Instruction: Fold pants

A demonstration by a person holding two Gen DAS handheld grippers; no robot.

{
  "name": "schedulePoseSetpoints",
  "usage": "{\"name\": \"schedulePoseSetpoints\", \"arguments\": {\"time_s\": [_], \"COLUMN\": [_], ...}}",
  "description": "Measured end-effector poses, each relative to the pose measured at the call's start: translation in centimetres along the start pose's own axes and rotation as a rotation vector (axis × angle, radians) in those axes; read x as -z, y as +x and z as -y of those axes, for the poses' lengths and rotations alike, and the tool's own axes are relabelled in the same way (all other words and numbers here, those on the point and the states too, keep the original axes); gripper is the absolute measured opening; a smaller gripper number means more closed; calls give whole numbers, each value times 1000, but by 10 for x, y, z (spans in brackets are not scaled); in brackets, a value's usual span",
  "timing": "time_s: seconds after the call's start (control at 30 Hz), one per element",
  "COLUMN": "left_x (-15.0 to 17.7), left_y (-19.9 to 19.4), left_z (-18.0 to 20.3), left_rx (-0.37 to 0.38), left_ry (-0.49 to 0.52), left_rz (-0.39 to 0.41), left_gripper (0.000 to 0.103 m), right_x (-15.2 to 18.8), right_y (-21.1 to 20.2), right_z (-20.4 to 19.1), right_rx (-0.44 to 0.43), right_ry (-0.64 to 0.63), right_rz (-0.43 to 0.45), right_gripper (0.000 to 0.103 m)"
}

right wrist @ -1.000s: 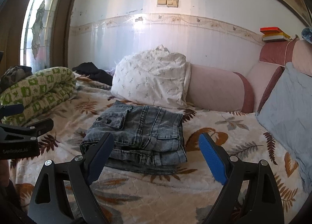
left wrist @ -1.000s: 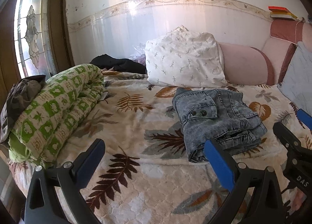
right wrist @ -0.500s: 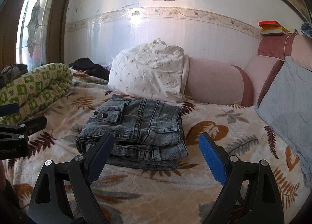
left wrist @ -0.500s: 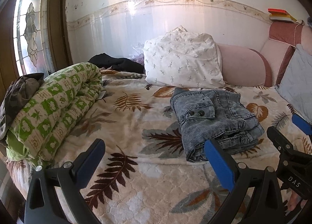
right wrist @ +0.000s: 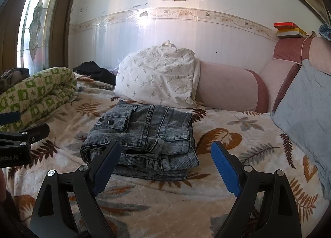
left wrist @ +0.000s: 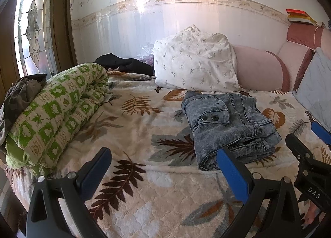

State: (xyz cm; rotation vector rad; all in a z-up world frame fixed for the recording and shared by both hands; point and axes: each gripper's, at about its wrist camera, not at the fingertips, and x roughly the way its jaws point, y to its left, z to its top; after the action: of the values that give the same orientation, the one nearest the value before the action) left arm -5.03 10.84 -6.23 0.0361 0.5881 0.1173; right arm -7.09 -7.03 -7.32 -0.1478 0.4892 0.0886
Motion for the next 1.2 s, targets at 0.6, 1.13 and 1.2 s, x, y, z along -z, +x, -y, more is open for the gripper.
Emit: {"name": "schedulePoseSetpoints", "arguments": {"time_s": [0.6,1.13,1.2], "left_x": [2,2,2], "left_y": [3,4,4], "left_z": [-1,0,0], "left_rx": [10,18,20], "left_ry": [8,11,11], "left_rz": [-10,-15,-16], "left_gripper": [103,103,103], "right_x": [2,1,1], "right_y": [1,3,3], "right_z": [2,1,1], "right_rx": [5,-8,-11], "right_ry": [4,23,23], "right_rz": [-3,-5,-5], "right_gripper": [89,89,89]}}
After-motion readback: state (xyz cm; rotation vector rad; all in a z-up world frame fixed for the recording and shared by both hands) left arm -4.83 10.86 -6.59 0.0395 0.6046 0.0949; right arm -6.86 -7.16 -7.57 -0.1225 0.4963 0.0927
